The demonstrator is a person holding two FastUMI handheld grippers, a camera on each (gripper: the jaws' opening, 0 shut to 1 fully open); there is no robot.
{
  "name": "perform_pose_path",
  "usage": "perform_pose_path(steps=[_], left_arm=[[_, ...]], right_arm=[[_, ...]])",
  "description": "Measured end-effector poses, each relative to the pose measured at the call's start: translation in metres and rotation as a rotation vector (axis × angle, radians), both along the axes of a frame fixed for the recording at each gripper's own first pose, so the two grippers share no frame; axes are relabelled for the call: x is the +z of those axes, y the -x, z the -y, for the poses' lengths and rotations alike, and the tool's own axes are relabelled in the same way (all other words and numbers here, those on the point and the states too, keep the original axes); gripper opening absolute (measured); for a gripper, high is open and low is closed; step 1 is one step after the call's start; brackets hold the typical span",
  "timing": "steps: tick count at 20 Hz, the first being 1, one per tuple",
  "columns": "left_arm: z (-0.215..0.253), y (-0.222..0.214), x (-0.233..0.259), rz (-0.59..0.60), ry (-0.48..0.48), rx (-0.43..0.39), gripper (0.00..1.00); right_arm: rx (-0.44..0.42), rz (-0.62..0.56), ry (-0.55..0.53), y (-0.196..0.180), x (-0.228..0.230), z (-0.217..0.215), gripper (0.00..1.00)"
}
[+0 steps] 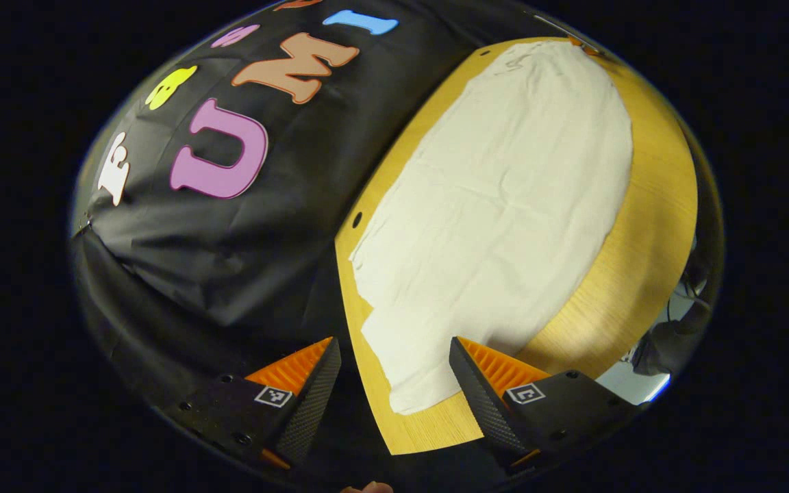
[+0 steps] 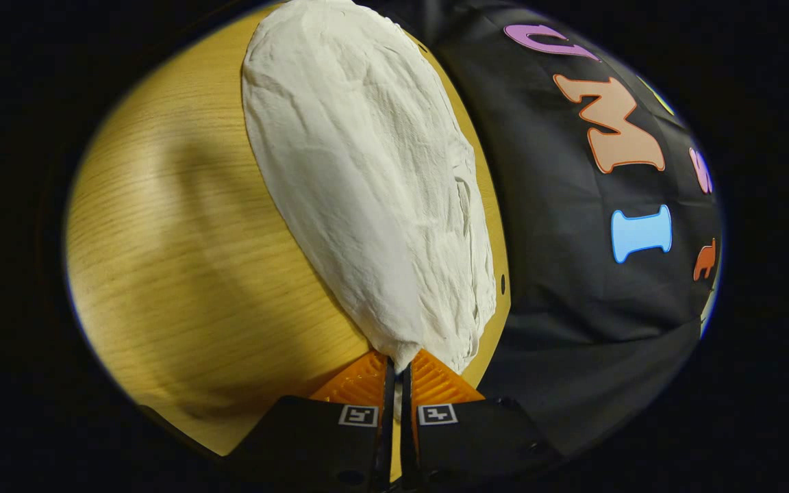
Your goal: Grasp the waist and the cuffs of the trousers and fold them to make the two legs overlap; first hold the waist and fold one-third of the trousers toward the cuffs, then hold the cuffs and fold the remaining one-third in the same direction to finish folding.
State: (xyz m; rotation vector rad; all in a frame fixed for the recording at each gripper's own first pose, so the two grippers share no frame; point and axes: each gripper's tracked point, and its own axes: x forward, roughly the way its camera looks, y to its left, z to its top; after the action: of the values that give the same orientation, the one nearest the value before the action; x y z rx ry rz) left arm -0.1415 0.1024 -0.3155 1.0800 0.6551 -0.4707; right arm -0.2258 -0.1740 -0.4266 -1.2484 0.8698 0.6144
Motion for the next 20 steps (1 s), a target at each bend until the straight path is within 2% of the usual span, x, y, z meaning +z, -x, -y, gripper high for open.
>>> perform_pose_path(steps=[5, 9, 12, 13, 14, 15, 20], left_arm=[[-0.002, 0.023, -0.023, -0.127, -0.055, -0.09, 0.97], [-0.006, 0.038, -0.043, -0.22, -0.091, -0.126, 0.97], [-0.004, 0.033, -0.045, -0.226, -0.101, -0.157, 0.97], [-0.002, 0.032, -0.048, -0.235, -0.101, -0.163, 1.0], [0.0, 0.029, -0.049, -0.235, -0.107, -0.175, 0.94], [0.002, 0.024, -0.051, -0.232, -0.119, -0.193, 0.92], [0.007, 0.004, -0.058, -0.217, -0.153, -0.242, 0.91]], right_arm=[[0.002, 0.005, -0.001, 0.0, 0.0, 0.0, 0.07], [0.003, 0.008, 0.0, 0.0, 0.0, 0.0, 0.07], [0.005, 0.01, 0.0, 0.0, -0.001, 0.0, 0.07], [0.006, 0.012, -0.001, 0.0, -0.001, 0.0, 0.07], [0.006, 0.015, -0.002, 0.0, -0.001, 0.0, 0.07], [0.007, 0.017, -0.002, 0.0, -0.001, 0.0, 0.07], [0.002, 0.026, -0.005, -0.001, -0.002, -0.001, 0.07]])
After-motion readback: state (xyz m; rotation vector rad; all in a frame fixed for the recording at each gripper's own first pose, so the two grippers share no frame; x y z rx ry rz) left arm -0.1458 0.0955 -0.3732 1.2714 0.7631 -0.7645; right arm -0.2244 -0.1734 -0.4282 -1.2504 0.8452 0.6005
